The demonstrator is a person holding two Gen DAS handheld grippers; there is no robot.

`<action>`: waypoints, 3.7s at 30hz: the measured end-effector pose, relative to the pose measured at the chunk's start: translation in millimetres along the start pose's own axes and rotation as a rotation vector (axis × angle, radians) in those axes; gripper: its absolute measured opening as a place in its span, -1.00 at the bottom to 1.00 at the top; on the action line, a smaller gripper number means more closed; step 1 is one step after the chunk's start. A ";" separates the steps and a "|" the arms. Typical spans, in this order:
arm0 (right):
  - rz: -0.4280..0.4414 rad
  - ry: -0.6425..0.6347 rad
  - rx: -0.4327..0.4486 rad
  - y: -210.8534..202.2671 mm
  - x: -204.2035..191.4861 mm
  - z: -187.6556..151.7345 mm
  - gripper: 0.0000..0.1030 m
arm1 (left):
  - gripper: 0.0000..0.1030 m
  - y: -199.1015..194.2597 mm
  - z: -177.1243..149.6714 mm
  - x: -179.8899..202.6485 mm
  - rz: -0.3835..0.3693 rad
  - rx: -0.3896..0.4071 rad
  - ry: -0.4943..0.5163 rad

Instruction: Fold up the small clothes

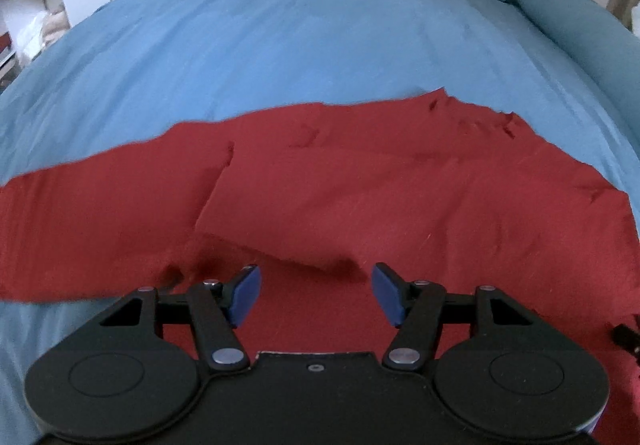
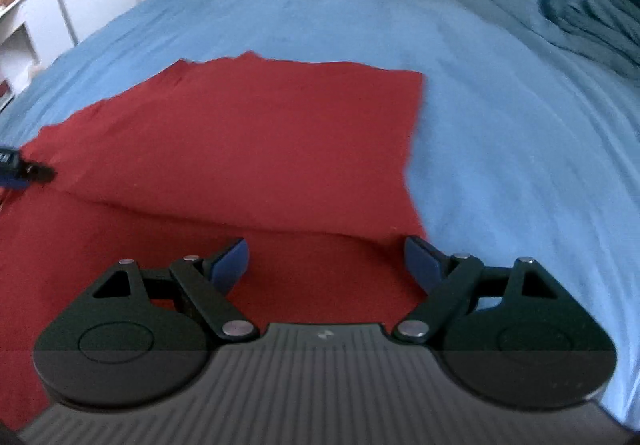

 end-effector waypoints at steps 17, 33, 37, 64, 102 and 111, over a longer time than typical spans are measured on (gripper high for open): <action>0.092 -0.165 0.162 -120.2 -112.3 137.4 1.00 | 1.00 -157.9 46.3 -62.8 -0.069 0.139 -0.225; 0.192 -0.193 0.029 -68.4 -366.9 154.4 1.00 | 0.91 -136.8 57.8 -371.4 0.101 0.210 -0.668; 0.173 -0.201 -0.004 -46.1 -418.5 151.0 1.00 | 0.71 -109.6 54.2 -415.1 0.089 0.176 -0.747; 0.186 -0.073 -0.003 -30.6 -414.2 142.4 1.00 | -0.86 -114.3 122.4 -383.8 0.162 0.282 -0.564; 0.011 0.168 -0.045 -70.2 0.7 35.4 1.00 | 0.39 -16.3 -0.6 164.4 -0.260 0.026 0.025; 0.144 0.206 -0.044 -24.5 -45.8 59.0 1.00 | 0.61 -53.5 44.9 92.6 -0.188 0.073 0.045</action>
Point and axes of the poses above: each gripper's, at about its wrist camera, not at the fingertips, and y roughly the way its jaws point, x to its right, z to its top, the point moved 10 cm from there along y, roughly the way its jaws point, and after that the axes turned 13 degrees about -y, right-handed, at the moved point
